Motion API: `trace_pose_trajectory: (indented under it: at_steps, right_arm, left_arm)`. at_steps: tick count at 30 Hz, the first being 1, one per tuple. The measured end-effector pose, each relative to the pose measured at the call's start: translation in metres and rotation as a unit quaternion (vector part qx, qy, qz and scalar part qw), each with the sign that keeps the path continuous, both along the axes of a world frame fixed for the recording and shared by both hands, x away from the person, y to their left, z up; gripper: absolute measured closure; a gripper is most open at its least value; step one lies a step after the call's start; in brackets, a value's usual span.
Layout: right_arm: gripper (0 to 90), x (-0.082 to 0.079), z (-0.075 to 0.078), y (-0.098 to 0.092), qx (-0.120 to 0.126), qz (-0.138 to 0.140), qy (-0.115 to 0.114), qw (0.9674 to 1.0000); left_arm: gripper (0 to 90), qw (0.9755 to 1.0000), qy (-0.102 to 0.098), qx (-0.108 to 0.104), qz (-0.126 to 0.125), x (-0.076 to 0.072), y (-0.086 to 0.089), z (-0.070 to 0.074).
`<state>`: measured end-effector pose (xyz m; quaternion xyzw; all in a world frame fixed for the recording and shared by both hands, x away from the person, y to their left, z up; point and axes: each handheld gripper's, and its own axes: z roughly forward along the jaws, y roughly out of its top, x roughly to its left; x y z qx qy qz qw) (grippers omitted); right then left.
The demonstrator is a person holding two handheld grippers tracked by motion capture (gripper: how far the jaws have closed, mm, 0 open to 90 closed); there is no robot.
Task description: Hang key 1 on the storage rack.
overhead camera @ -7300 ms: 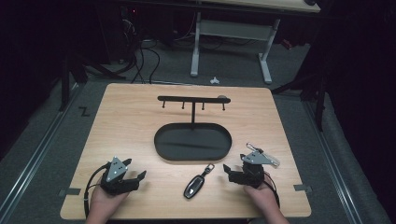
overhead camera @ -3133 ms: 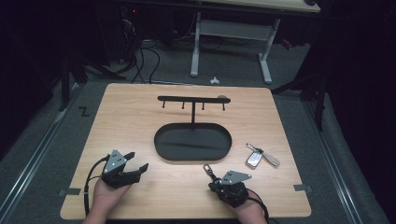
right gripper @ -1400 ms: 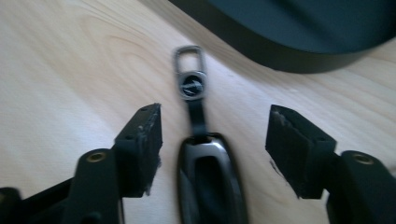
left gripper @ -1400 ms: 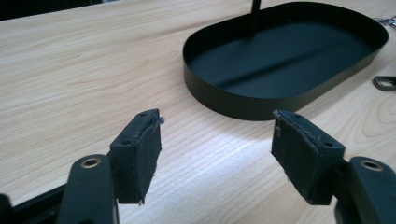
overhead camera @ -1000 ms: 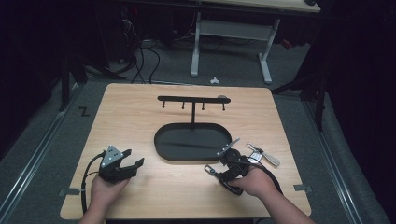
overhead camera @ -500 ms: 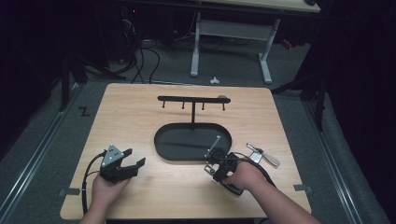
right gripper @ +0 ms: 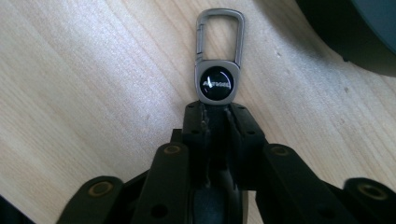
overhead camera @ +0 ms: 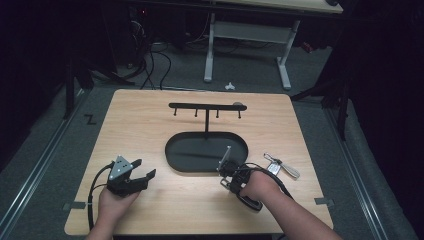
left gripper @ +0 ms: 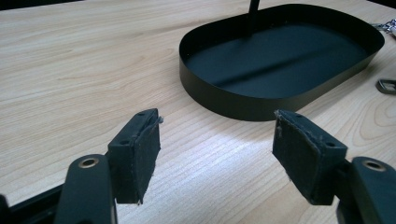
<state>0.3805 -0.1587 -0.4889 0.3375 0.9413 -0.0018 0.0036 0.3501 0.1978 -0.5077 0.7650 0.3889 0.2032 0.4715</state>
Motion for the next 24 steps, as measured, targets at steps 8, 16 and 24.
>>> trace_pose_trajectory:
  at_steps: [8,16,24]
  right_arm:
    - [80.0,0.0039,-0.0002,0.0021,-0.007,-0.01,0.018,0.9998]
    - [80.5,0.0033,0.0,-0.002,0.005,-0.007,0.011,0.9999]
    - [80.7,0.0024,0.0001,-0.0007,0.0,-0.005,0.007,1.0]
  left_arm:
    - [32.5,1.0,-0.002,-0.006,-0.002,-0.0027,0.0006,0.0017]
    - [32.1,0.9999,-0.004,0.007,-0.007,-0.0046,-0.0034,-0.0002]
    - [32.1,0.9998,-0.003,0.017,-0.012,-0.0051,-0.0066,-0.0013]
